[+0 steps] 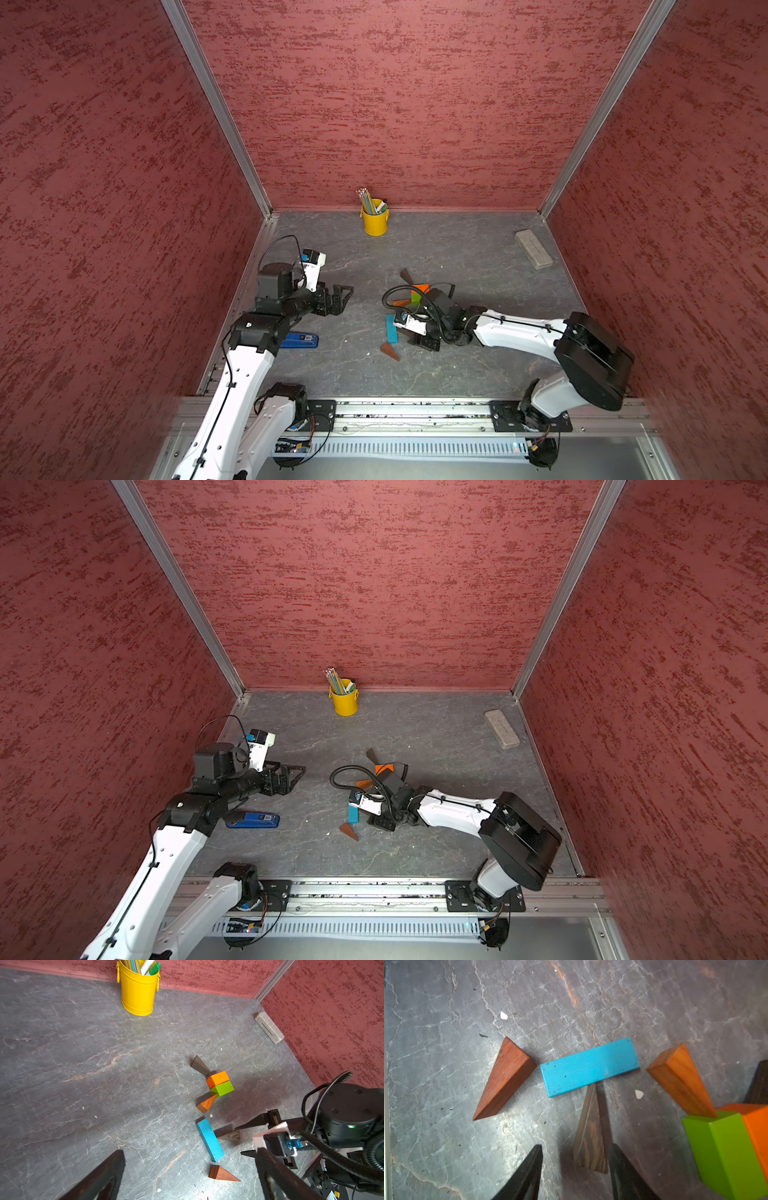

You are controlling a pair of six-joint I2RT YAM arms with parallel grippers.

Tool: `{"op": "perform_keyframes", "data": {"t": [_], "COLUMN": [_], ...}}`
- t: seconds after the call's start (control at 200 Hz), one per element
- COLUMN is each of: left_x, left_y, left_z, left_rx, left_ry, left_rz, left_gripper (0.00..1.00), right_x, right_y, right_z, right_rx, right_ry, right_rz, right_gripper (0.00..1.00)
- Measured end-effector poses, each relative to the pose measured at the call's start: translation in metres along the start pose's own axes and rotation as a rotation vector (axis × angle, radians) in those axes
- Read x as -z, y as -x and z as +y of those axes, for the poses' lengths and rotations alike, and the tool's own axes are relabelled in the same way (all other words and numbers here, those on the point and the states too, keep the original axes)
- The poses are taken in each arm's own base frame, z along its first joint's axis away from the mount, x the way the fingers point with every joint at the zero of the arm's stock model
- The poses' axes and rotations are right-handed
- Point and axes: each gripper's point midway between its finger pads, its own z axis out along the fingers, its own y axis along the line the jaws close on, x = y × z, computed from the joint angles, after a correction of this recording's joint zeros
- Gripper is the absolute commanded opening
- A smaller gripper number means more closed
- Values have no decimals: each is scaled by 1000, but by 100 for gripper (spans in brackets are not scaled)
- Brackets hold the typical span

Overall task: Assemble a small pinwheel with building blocks
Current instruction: Pick up the building block from the center of the board.

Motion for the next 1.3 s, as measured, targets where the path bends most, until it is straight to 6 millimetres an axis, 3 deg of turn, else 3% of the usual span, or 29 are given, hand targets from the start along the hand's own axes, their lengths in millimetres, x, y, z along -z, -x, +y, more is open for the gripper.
{"op": "perform_keyframes", "data": {"t": [0.336,0.551,0.691,0.862,1.052,1.192,1.298], "left_x": [1,2,2,1,-1,-1,-1], "left_y": [1,2,2,0,-2,-2,-2], "left_z": [6,7,7,8,8,8,8], "left_rx": [14,17,17,20,22,22,22], "left_ry": [16,22,20,19,16,14,14], "left_rz": [-3,-9,-9,-5,-2,-2,-1], "left_gripper": [100,100,100,100,100,100,100], "right_x": [-4,-17,-17,-15,-15,-15,-15], "right_y": [-1,-20,-20,-18,-18,-19,-19], "right_z": [-5,-1,-2,-4,-7,-7,-7], "right_rx": [35,22,25,26,31,39,40], "right_ry": [15,49,45,32,20,21,23], "right_rz": [11,85,88,82,83,83,81], "right_gripper": [35,46,42,47,39,24,22]}}
